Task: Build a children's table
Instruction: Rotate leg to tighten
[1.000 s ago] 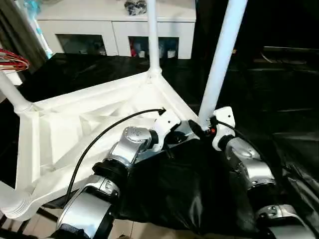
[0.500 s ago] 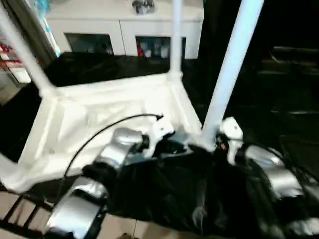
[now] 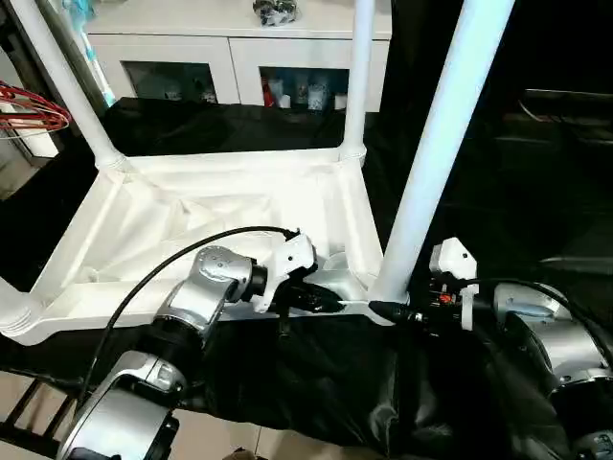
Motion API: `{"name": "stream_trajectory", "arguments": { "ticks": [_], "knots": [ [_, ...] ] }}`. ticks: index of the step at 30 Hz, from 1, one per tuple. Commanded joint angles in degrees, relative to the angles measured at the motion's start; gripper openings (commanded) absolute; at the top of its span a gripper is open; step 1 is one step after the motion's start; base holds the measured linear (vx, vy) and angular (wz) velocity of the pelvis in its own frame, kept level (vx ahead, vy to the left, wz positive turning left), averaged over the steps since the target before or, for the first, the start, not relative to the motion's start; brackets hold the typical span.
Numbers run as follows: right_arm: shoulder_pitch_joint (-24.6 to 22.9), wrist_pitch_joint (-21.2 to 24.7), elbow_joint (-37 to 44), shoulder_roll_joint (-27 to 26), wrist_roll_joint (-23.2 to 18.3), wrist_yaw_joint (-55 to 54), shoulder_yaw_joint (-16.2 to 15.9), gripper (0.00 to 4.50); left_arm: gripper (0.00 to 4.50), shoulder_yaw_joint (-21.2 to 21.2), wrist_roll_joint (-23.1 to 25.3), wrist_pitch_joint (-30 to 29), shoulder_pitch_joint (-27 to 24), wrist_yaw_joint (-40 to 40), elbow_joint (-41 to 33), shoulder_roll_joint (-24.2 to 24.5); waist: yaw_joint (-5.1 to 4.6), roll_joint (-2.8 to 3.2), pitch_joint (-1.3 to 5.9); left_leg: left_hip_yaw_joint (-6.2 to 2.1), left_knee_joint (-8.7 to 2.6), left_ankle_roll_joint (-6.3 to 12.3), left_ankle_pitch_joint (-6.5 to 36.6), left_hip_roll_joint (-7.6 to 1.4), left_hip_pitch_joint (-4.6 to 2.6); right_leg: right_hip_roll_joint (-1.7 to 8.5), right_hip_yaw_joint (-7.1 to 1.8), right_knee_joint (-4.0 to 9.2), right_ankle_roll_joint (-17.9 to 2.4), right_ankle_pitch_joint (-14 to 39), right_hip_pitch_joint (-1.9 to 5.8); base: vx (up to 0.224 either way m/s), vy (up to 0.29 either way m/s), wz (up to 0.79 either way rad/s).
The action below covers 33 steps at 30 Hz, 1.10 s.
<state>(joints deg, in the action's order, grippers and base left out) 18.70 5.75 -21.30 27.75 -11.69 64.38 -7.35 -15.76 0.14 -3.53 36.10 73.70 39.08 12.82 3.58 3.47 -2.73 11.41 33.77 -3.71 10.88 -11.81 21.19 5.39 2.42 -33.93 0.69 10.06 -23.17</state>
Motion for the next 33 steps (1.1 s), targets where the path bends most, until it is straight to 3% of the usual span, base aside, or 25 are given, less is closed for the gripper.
{"name": "stream_trajectory", "arguments": {
  "ticks": [1, 10, 13, 16, 21, 26, 28, 33],
  "knots": [
    [-0.54, 1.33, -0.38, -0.08, 0.44, 0.4, -1.73, 3.44, 0.0, 0.58, -2.58, 0.84, 0.34, 1.96, -2.4, -0.34, 0.12, -1.46, 3.58, -0.41, -3.78, 5.34, 10.71, -1.21, -0.26, 2.24, -1.29, 3.8, -15.17, 11.4, 2.75, 0.0, 0.0, 0.0],
    [-2.05, 0.88, -0.61, -2.03, 0.66, -0.46, -2.2, 2.79, 0.0, 0.95, -1.26, 0.58, 1.05, -3.58, -0.82, -2.01, 0.22, -1.38, 3.58, -0.46, -3.78, 5.07, 10.9, -1.23, -0.29, 2.29, -1.32, 3.79, -14.97, 11.88, 2.71, 0.0, 0.0, 0.0],
    [-0.62, -0.36, -5.17, -4.88, 2.72, -8.05, -0.74, 2.71, 0.0, 1.54, 0.21, 0.15, 2.16, -10.08, 1.36, -4.41, -0.14, -1.09, 3.44, -0.48, -3.89, 4.1, 12.2, -1.11, -0.4, 2.34, -1.32, 4.12, -14.64, 13.93, 2.48, 0.0, 0.0, 0.0],
    [1.14, -1.91, -9.45, -8.21, 4.88, -17.77, 0.96, 2.7, 0.0, 2.11, 0.82, -0.79, 3.68, -15.78, 3.56, -7.57, -0.69, -1.41, 3.32, -0.66, -4.09, 2.4, 14.22, -0.84, -0.52, 2.37, -1.25, 4.59, -13.1, 18.48, 2.54, 0.0, 0.0, 0.0],
    [3.93, 0.18, -13.86, -16.16, 6.57, -33.08, 2.99, 2.69, 0.0, 3.75, 1.72, -1.49, 8.05, -27.92, 9.0, -13.15, -1.15, -1.46, 3.26, -0.7, -4.12, 1.96, 14.59, -0.6, -0.61, 2.18, -1.23, 5.05, -11.3, 21.27, 2.17, 0.0, 0.0, 0.0],
    [7.78, -1.65, -18.42, -21.55, 7.61, -39.96, 3.29, 2.69, 0.0, 4.06, 2.7, 0.33, 9.53, -32.02, 11.39, -15.03, -1.78, -1.29, 3.38, -0.95, -4.33, 2.03, 15.16, -0.52, -0.21, 2.26, -1.04, 5.04, -11.22, 20.66, 2.46, 0.0, 0.0, 0.0],
    [8.61, -3.86, -18.94, -21.87, 8.62, -39.84, 2.52, 3.24, 0.0, 3.21, 3.32, 1.26, 9.03, -30.8, 11.07, -14.83, -1.76, -1.51, 3.38, -0.8, -4.21, 2.44, 15.37, -0.56, -0.38, 2.22, -1.12, 5.13, -11.42, 19.91, 2.31, 0.0, 0.0, 0.0],
    [8.14, -5.17, -17.33, -19.84, 8.33, -37.22, 3.47, 3.73, 0.0, 2.44, 3.0, 3.19, 7.85, -26.72, 10.61, -13.65, -1.51, -1.66, 3.52, -0.67, -4.02, 3.94, 13.12, -0.65, -0.27, 2.28, -1.23, 4.7, -12.55, 16.28, 2.48, 0.0, 0.0, 0.0]
  ]
}}
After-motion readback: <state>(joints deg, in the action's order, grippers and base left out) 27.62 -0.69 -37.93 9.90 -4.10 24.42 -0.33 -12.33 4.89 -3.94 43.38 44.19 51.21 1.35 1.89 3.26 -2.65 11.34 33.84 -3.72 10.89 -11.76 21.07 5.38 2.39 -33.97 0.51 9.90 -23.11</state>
